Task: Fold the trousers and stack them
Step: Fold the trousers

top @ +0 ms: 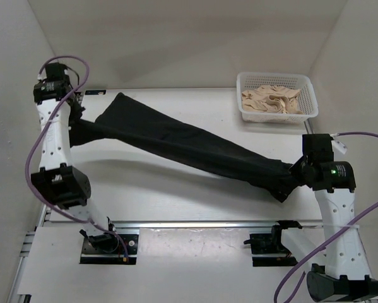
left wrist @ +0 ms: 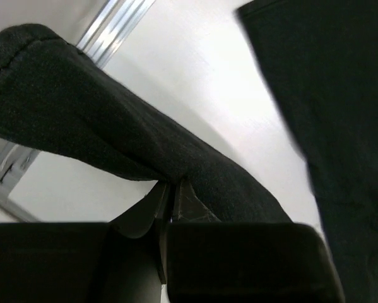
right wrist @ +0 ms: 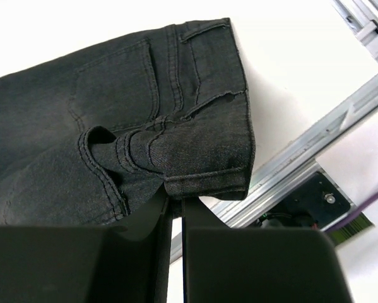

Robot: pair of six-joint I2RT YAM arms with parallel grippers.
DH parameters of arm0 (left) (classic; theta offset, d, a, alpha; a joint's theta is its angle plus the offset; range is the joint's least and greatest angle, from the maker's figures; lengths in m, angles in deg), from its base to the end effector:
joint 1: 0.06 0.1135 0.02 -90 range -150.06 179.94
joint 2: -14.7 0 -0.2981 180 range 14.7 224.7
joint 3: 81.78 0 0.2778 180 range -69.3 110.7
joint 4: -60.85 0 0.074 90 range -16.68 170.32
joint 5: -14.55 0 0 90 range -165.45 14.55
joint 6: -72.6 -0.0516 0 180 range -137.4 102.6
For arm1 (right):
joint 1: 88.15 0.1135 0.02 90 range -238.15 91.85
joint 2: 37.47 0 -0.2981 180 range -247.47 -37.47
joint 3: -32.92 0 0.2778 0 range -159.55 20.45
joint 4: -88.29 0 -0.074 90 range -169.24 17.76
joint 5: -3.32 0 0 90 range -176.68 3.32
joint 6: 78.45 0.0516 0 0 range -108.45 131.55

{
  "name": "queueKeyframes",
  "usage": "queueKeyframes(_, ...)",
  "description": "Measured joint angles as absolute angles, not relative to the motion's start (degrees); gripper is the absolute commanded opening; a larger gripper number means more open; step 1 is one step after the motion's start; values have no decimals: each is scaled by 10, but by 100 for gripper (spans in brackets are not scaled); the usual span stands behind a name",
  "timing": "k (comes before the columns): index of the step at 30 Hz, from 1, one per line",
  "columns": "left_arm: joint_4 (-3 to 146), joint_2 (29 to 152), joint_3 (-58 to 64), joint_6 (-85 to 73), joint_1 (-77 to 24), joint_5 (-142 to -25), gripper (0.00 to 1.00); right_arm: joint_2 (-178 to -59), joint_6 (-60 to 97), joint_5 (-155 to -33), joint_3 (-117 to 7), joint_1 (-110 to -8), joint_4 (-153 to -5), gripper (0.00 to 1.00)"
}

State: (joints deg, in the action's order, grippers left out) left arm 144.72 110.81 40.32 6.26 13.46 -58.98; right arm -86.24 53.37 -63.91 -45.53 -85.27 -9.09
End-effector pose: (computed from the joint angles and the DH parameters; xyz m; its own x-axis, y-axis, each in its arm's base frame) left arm 0.3535 0.1000 0.4271 -0.6055 -0.5414 -0.5834 -0.6701 0.7423 0.0066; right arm 0.1390 -0.0130 0.3782 -0.4695 0.5920 -0.6551 0.6705 0.7218 0.1717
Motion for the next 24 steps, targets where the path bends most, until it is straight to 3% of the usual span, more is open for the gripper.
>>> queueKeyframes(6,1462,1314,617,36,60,-570,10,-940,535,-619,-465,-854,-102,0)
queueKeyframes(13,1473,1475,672,34,42,-564,10,-1050,530,-577,-468,-854,-148,0)
queueKeyframes(24,1455,1505,738,33,41,-581,10,-1189,497,-553,-502,-866,-226,0)
